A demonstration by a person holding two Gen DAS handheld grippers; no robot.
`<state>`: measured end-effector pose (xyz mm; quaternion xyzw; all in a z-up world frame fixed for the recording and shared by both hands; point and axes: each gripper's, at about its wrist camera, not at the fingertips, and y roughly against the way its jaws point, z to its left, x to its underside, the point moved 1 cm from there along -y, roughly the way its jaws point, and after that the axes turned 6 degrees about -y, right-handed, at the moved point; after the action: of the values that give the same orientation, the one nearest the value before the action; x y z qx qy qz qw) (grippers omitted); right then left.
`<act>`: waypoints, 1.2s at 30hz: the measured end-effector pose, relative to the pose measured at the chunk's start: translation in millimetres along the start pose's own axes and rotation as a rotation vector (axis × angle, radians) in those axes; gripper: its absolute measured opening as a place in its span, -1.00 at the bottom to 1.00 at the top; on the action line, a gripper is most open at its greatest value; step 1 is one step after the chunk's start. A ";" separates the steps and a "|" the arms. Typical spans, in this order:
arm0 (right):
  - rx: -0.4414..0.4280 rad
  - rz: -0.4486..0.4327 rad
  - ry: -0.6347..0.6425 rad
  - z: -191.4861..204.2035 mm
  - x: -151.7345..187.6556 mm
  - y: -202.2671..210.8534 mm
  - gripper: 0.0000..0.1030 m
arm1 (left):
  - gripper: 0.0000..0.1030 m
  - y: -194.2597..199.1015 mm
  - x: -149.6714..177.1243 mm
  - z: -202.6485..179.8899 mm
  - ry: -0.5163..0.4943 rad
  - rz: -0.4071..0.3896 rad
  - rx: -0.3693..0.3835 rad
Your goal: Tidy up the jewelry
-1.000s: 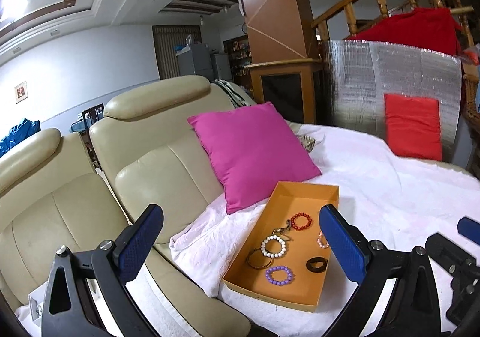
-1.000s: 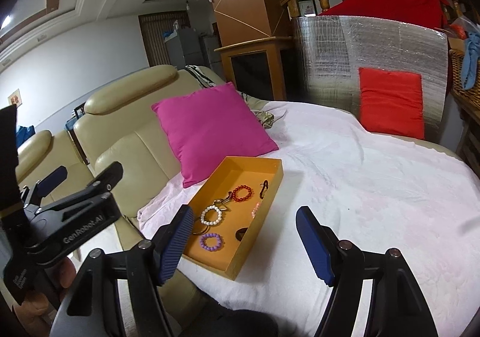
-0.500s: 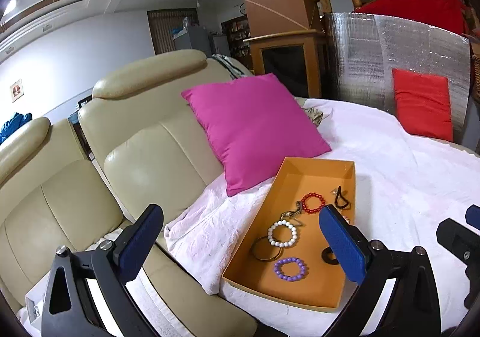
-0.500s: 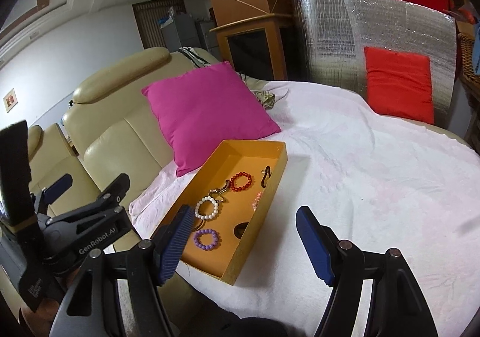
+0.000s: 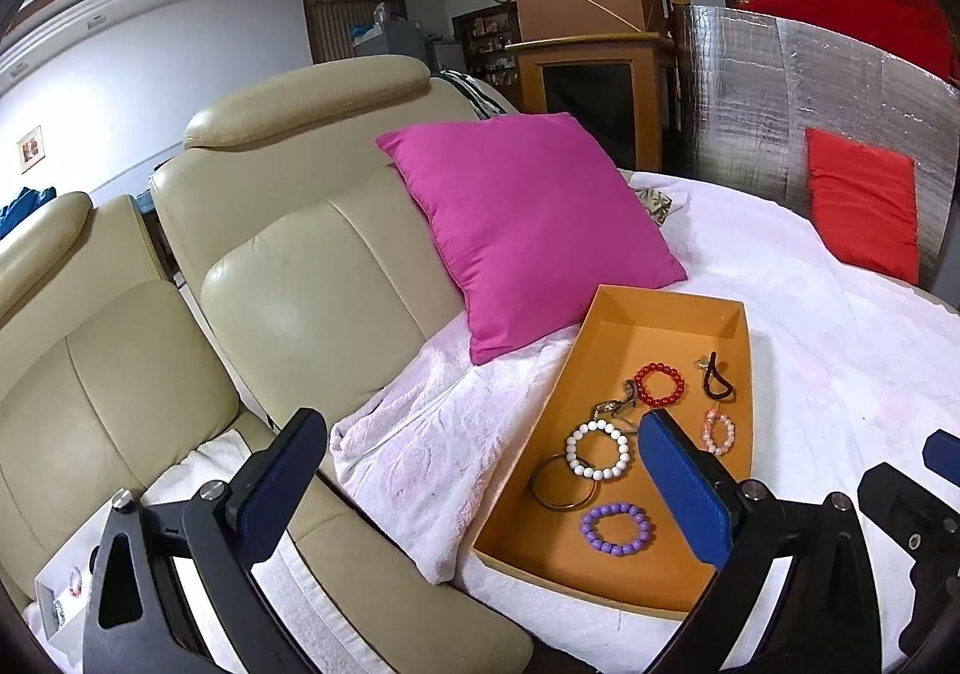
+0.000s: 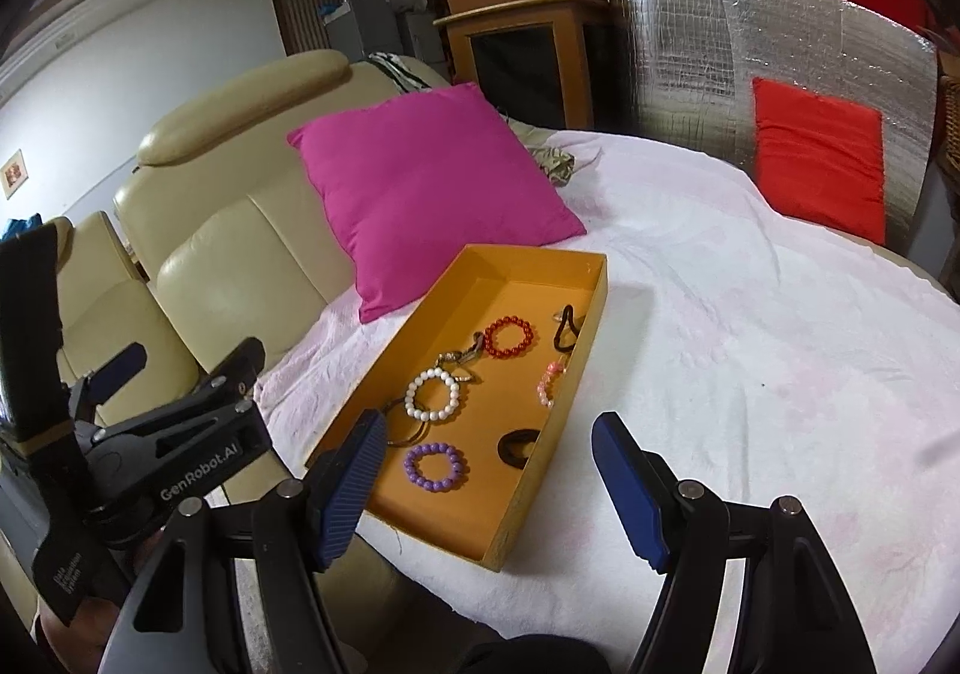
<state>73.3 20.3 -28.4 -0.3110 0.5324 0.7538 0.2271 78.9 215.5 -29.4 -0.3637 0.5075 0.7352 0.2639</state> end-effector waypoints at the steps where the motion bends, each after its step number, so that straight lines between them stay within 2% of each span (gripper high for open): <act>1: 0.008 0.000 0.003 1.1 0.3 1.1 0.44 | 1.00 -0.1 1.3 0.8 0.002 -0.001 0.006; 15: 0.063 -0.032 0.030 16.7 10.0 28.7 0.44 | 1.00 25.1 11.6 17.3 0.025 -0.023 0.048; 27: 0.036 -0.039 0.051 16.0 8.9 36.8 0.44 | 1.00 45.3 16.7 20.3 0.035 -0.029 -0.006; 36: 0.000 -0.036 0.066 10.1 -1.4 19.2 0.44 | 1.00 37.4 12.4 14.9 0.029 -0.011 -0.050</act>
<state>59.1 23.5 -12.2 -0.3451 0.5341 0.7389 0.2231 39.2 216.8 -15.4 -0.3835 0.4908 0.7409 0.2513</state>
